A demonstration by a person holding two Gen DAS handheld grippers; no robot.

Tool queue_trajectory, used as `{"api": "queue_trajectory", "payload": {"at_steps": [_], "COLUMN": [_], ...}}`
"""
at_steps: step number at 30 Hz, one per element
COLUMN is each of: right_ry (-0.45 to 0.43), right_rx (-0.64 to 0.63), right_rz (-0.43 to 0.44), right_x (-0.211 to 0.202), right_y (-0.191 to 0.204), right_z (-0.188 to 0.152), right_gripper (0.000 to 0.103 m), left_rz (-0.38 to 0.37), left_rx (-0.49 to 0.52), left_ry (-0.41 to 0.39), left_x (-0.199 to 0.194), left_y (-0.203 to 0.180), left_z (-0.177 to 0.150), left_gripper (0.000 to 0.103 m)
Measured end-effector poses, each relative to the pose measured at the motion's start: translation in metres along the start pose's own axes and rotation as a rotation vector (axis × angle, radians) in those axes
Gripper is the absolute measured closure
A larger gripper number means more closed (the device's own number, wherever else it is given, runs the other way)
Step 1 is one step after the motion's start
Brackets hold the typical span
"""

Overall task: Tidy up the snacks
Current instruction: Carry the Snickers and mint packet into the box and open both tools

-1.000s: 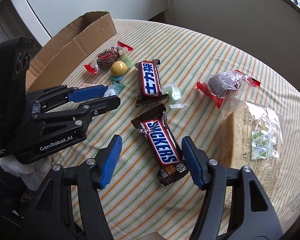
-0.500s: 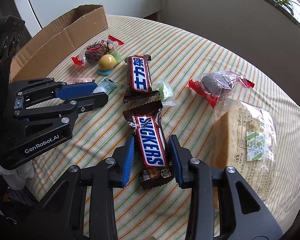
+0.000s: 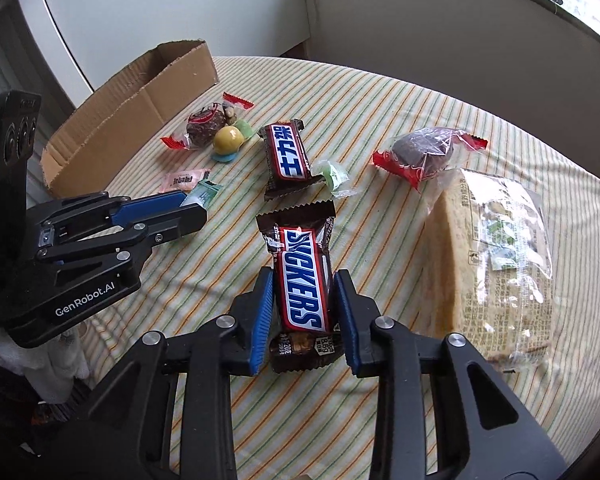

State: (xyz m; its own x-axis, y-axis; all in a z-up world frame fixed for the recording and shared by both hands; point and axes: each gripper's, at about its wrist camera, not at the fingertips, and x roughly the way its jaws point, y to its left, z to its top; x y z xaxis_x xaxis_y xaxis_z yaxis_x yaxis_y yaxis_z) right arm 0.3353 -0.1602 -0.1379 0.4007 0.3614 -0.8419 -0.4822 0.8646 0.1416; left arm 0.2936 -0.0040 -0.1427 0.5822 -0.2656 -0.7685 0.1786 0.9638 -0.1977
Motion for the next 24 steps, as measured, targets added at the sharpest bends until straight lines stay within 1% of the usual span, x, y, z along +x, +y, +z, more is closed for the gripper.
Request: {"api": "queue_trajectory", "payload": {"at_steps": [6,12,17,24], "right_ry": [-0.065,-0.119,-0.14,-0.157], "right_rx": [0.02,-0.005,-0.041,-0.095], "right_rz": [0.022,0.049,0.066,0.095], "right_x": [-0.027,-0.043,-0.042,-0.032], "right_y": [0.012,0.037,0.061,0.1], "right_z": [0.002,0.02,0.044,0.077], "right_gripper": [0.071,0.071,0.071,0.071], "left_rz": [-0.012,-0.001,0.025,0.082], "left_rx": [-0.027,-0.045,-0.065,-0.107], "left_ry": [-0.058,-0.134,-0.186,-0.241], "left_x": [-0.03,-0.062,-0.085,-0.106], "left_y": [0.003,0.012,0.03,0.066], "left_z": [-0.003,0.001,0.003,0.006], "left_gripper": [0.084,0.084,0.084,0.084]}}
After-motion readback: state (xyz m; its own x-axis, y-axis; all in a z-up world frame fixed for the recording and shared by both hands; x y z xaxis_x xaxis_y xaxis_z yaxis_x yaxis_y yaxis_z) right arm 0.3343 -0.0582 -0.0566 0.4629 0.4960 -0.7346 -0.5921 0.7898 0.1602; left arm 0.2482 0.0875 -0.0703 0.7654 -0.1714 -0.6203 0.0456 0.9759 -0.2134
